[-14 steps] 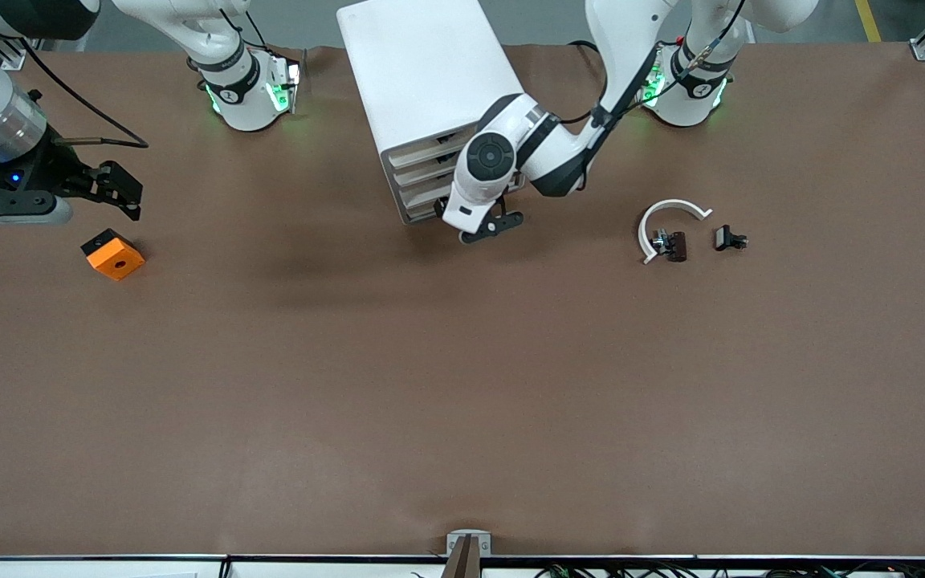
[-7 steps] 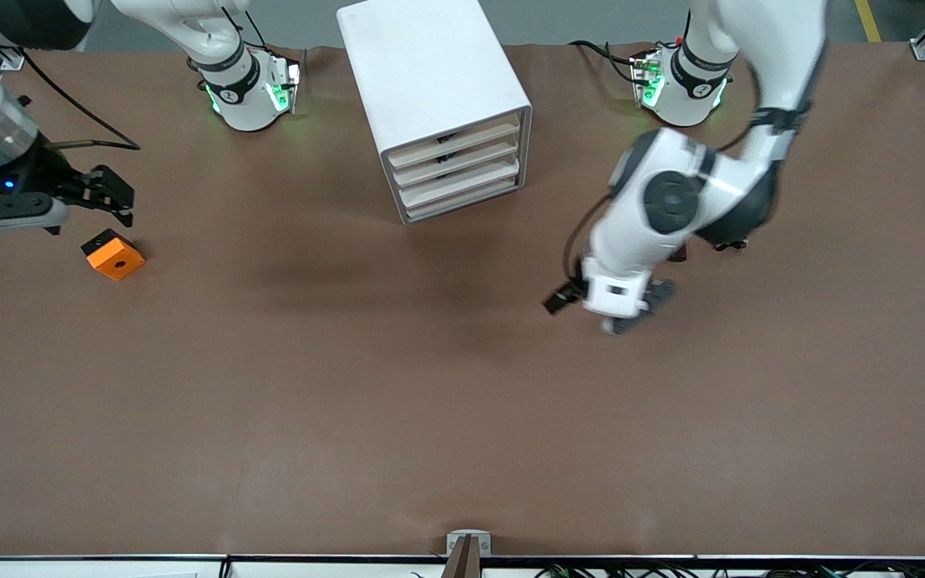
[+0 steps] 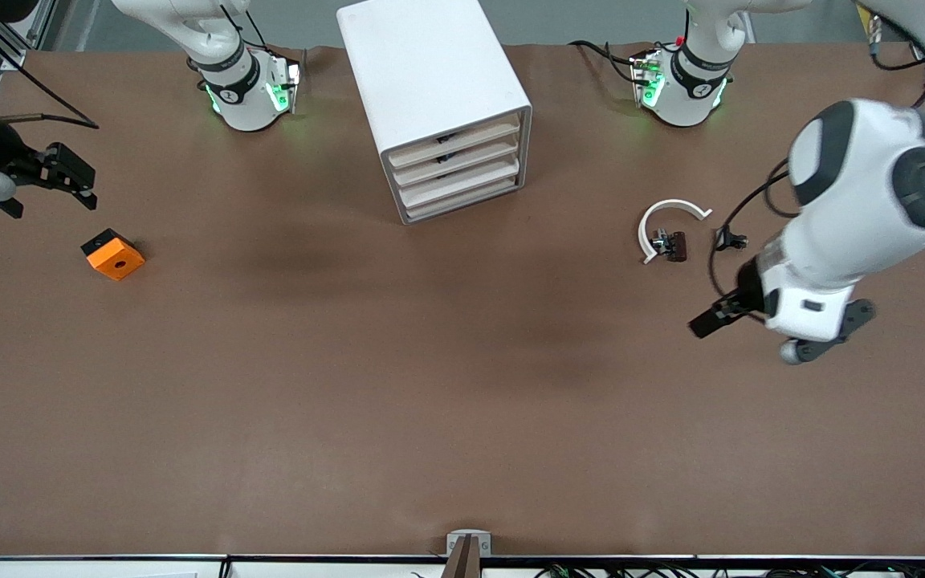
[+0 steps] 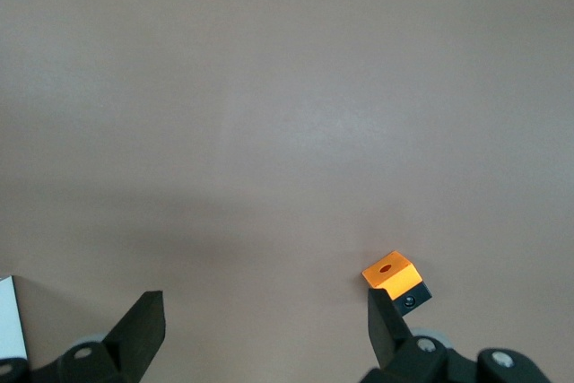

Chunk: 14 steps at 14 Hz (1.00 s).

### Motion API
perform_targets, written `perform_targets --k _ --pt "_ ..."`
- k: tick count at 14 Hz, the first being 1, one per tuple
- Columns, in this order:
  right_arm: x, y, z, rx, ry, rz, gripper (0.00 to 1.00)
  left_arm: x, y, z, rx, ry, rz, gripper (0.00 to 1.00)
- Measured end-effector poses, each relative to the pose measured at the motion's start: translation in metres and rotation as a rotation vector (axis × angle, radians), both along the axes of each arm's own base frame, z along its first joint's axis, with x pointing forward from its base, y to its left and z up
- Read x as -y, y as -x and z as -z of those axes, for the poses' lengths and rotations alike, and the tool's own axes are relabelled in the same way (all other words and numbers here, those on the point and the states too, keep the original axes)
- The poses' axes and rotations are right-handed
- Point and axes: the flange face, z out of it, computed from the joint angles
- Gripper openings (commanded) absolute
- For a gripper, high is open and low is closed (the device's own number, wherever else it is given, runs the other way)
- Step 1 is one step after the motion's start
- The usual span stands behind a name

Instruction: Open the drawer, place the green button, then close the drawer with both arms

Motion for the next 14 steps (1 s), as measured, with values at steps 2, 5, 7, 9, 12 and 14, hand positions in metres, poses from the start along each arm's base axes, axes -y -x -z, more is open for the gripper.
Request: perform_targets --k 2,5,7,9,12,14 --pt "0.000 0.002 -0.012 0.024 0.001 0.002 1.00 -0.030 0.013 -0.034 0.006 -0.015 0.063 1.00" --pt "0.002 0.003 -0.025 0.046 -0.005 0.052 1.00 -0.051 0.042 -0.076 -0.010 -0.037 0.192 1.00" --pt "0.000 0.006 -0.025 0.021 -0.011 0.121 1.00 -0.055 0.059 -0.098 -0.015 -0.047 0.255 1.00" --pt "-0.001 0.006 -0.030 0.026 -0.012 0.135 1.00 -0.056 0.073 -0.117 0.000 -0.055 0.324 1.00" --pt "0.001 0.003 -0.040 0.039 -0.015 0.120 1.00 -0.055 0.090 -0.134 -0.005 -0.064 0.397 1.00" --pt "0.001 0.003 -0.040 0.034 -0.015 0.119 1.00 -0.054 0.100 -0.137 -0.038 -0.064 0.408 1.00"
